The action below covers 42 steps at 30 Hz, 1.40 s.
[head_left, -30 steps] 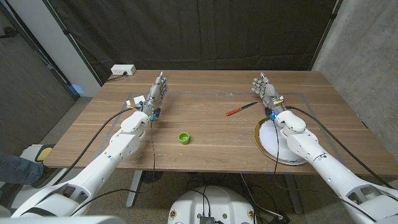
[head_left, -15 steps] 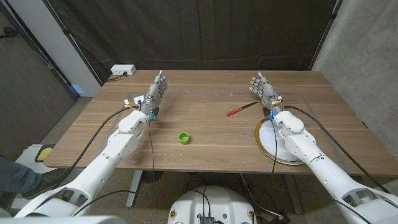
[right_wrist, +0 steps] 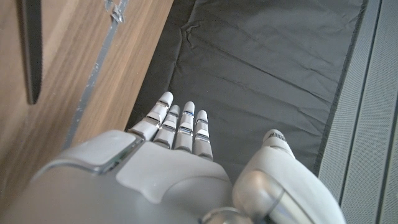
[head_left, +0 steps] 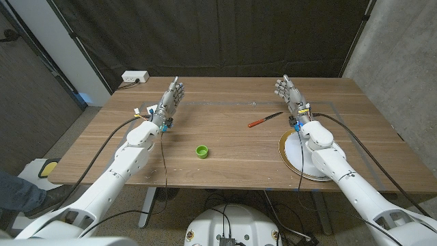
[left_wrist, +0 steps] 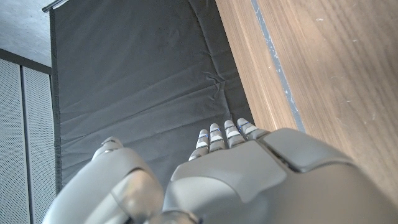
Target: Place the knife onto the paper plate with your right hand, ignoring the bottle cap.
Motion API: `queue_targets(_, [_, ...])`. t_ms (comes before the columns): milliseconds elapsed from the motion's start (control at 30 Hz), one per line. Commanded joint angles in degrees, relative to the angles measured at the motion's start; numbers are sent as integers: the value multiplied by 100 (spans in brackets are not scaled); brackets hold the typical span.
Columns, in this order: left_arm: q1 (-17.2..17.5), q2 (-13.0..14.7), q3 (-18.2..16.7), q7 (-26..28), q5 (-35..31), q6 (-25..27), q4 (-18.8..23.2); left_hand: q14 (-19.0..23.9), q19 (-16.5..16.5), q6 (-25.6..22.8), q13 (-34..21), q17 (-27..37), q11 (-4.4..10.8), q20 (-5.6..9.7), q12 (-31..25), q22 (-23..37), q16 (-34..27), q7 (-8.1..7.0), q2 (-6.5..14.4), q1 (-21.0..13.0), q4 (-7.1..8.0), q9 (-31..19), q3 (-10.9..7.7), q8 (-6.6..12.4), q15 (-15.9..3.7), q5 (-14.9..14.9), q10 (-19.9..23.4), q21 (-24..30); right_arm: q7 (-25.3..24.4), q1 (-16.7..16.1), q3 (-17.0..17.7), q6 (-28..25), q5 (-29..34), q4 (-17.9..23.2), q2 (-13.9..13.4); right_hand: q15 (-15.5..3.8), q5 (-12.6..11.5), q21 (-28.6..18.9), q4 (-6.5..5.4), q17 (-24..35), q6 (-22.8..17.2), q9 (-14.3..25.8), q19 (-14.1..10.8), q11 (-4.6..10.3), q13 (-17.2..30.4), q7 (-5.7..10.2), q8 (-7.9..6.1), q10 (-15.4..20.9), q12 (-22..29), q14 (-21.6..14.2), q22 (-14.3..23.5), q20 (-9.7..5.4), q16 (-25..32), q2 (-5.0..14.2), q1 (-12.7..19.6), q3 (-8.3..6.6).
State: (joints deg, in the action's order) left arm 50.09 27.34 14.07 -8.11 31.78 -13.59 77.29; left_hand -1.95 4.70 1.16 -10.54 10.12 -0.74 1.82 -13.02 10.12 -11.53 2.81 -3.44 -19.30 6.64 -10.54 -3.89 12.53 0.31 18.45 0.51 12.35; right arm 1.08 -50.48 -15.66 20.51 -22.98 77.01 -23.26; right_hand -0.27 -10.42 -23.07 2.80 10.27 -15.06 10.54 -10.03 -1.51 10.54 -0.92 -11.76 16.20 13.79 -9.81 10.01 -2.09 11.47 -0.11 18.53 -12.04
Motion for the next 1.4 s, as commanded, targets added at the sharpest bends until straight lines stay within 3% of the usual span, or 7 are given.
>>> queue_targets(33, [-10,19,-56,-173,-60,-6,13,88,-50,-111,-22,20,-7,51,-50,20,-37,45,6,-81,-37,-18,-8,49,-7,38,137,12,-200,23,-73,332,655,22,-109,-33,-29,-5,29,10,-88,33,-91,27,7,21,-36,63,34,-59,19,-264,47,4,62,-22])
queue_targets(500, [83,66,-120,-152,-49,90,213,150,-90,-166,-23,20,-15,63,-45,19,-31,61,24,-113,-50,-19,3,44,-3,38,195,10,-538,78,-198,696,1361,-4,-272,-165,-47,-23,57,15,-104,41,-342,138,8,117,-18,90,15,-229,15,-340,63,0,64,-10])
queue_targets(733, [206,128,-135,-82,-81,174,401,159,-103,-187,-23,20,-14,58,-33,19,-21,62,34,-126,-54,-19,9,40,-8,36,197,7,-911,25,-214,882,1727,7,-291,-262,-77,8,120,6,-201,49,-404,236,10,268,-44,139,15,-316,13,-369,54,35,158,-49])
queue_targets(1033, [386,214,-211,41,-106,234,650,166,-110,-192,-23,20,4,56,-23,20,-9,62,43,-142,-60,-19,16,28,-14,35,210,0,-1270,-139,-218,643,2193,384,-500,-325,-107,41,231,-2,-282,59,-512,392,10,389,-55,242,28,-453,13,-406,46,62,319,-106])
queue_targets(1200, [481,211,-227,97,-137,181,749,150,-101,-195,-23,21,18,53,-5,20,6,49,50,-151,-62,-20,22,20,-13,35,189,-9,-1490,-191,-235,575,2505,547,-599,-313,-114,123,334,-2,-482,66,-545,720,2,698,-95,365,35,-532,17,-354,6,69,453,-147])
queue_targets(1400, [597,209,-274,160,-135,133,846,145,-90,-197,-23,22,19,42,5,20,15,44,58,-159,-64,-20,26,12,-26,33,185,-18,-1583,-227,-293,370,2802,759,-761,-285,-116,207,392,-4,-557,67,-452,754,-2,796,-100,453,46,-592,19,-217,-2,57,528,-165])
